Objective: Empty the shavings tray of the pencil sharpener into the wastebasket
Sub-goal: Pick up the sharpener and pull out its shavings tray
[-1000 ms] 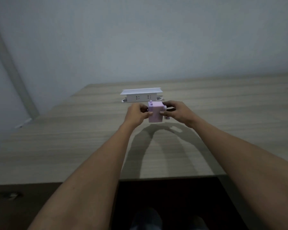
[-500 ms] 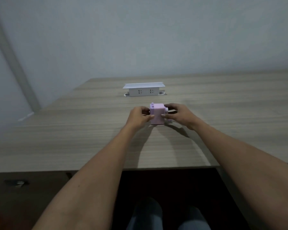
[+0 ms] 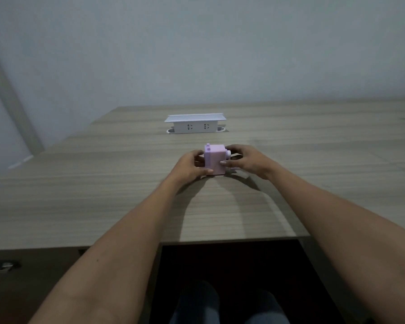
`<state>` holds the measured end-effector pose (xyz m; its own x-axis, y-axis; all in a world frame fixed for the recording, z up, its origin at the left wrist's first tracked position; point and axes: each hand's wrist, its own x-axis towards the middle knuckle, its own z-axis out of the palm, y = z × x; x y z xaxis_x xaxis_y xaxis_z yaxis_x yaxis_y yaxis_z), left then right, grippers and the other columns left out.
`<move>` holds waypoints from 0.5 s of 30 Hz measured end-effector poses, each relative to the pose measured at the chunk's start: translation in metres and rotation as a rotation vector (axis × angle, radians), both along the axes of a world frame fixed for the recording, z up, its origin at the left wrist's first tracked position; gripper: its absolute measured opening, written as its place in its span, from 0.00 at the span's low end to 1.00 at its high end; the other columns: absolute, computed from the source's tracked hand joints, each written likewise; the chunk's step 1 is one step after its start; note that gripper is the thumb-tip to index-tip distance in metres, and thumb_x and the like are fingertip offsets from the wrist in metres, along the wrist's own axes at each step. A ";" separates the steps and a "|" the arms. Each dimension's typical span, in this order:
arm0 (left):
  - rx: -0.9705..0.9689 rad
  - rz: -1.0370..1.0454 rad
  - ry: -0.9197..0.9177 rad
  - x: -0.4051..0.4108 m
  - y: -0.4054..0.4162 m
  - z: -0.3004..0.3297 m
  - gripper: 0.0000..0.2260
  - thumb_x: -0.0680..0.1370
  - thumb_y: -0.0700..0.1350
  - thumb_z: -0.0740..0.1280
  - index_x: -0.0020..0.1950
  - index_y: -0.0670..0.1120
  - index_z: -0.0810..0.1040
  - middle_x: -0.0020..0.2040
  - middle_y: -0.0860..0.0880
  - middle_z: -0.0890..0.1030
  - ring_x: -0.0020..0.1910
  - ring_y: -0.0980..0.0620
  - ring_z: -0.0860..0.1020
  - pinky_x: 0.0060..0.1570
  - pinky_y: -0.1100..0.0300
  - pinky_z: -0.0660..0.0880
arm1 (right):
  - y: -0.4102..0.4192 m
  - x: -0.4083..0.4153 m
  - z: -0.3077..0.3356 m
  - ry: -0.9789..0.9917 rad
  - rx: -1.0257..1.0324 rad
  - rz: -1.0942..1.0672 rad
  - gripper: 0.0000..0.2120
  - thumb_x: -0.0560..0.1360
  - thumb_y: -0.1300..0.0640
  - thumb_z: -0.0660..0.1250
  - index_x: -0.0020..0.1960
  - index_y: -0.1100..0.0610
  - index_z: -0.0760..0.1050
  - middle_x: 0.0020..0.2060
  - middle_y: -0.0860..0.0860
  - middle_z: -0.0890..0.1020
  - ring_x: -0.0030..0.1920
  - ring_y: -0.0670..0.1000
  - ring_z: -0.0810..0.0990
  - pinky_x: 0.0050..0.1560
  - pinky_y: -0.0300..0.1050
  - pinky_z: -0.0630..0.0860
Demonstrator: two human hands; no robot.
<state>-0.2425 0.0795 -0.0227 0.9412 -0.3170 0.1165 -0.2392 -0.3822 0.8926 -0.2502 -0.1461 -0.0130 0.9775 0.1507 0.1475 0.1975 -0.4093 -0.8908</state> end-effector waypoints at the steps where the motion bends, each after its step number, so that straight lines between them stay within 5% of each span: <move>1: -0.005 -0.003 0.015 0.001 0.003 0.000 0.36 0.68 0.38 0.79 0.75 0.40 0.70 0.60 0.41 0.83 0.59 0.44 0.83 0.61 0.45 0.79 | 0.000 0.001 0.002 0.014 -0.008 0.009 0.28 0.71 0.61 0.78 0.69 0.59 0.75 0.58 0.59 0.84 0.59 0.58 0.83 0.57 0.55 0.82; 5: -0.039 -0.008 0.041 0.004 0.011 -0.001 0.40 0.68 0.38 0.80 0.77 0.38 0.67 0.63 0.40 0.81 0.61 0.44 0.81 0.62 0.49 0.79 | 0.002 0.001 0.005 0.034 -0.025 0.017 0.29 0.70 0.60 0.78 0.69 0.58 0.75 0.57 0.59 0.84 0.58 0.58 0.83 0.58 0.56 0.81; 10: -0.046 0.034 0.029 0.005 0.035 0.001 0.39 0.70 0.32 0.77 0.77 0.36 0.64 0.65 0.38 0.78 0.58 0.46 0.80 0.49 0.63 0.78 | 0.003 0.000 0.008 0.041 -0.035 0.017 0.29 0.70 0.59 0.78 0.69 0.59 0.75 0.58 0.58 0.84 0.59 0.57 0.83 0.61 0.55 0.80; 15: -0.010 0.111 0.011 0.007 0.067 0.008 0.38 0.70 0.32 0.77 0.77 0.36 0.65 0.65 0.37 0.78 0.63 0.39 0.79 0.62 0.48 0.78 | 0.002 -0.002 0.010 0.046 -0.070 0.012 0.30 0.69 0.61 0.79 0.69 0.61 0.75 0.58 0.59 0.84 0.60 0.58 0.83 0.61 0.50 0.80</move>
<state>-0.2358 0.1461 -0.0143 0.9717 -0.2096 0.1090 -0.1865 -0.3970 0.8987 -0.2520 -0.1440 -0.0027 0.9811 0.1707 0.0915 0.1626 -0.4690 -0.8681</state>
